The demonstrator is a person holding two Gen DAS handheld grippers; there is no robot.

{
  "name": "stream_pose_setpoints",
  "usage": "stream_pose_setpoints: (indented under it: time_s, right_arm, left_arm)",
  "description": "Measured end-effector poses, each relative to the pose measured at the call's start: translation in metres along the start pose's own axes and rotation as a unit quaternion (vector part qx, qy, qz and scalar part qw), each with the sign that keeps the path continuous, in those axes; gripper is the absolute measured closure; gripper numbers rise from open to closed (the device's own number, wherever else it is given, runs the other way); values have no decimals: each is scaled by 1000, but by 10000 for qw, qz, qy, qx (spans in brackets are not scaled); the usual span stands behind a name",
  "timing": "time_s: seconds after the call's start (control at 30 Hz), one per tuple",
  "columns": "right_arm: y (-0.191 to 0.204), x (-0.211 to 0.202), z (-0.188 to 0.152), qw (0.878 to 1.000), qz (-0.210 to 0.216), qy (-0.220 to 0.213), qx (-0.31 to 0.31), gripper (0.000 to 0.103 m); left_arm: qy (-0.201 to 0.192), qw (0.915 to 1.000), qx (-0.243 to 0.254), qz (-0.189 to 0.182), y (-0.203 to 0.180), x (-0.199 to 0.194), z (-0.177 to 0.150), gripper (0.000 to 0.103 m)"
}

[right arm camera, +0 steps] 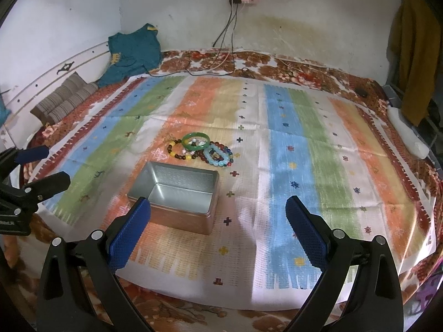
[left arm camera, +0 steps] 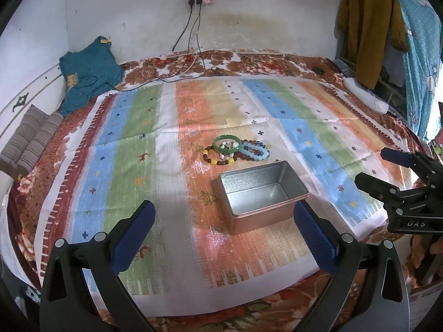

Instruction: Organize jewelry

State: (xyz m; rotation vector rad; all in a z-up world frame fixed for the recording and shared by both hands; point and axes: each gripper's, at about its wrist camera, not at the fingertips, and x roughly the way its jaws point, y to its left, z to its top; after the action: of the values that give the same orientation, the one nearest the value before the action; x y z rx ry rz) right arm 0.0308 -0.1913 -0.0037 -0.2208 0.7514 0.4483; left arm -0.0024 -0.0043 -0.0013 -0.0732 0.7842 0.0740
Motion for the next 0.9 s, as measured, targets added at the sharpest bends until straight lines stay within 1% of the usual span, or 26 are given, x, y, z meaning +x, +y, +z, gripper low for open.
stream_pose_setpoints:
  time_s: [0.47,0.9]
  right_arm:
    - [1,0,3,10000,5,3,11,4]
    - [3,1,5,10000,-24,75,-16,4]
  left_arm:
    - [30,10000,-38,11,-1,-2,0,6]
    - [25,9999,-137,5,6,3,-1,6]
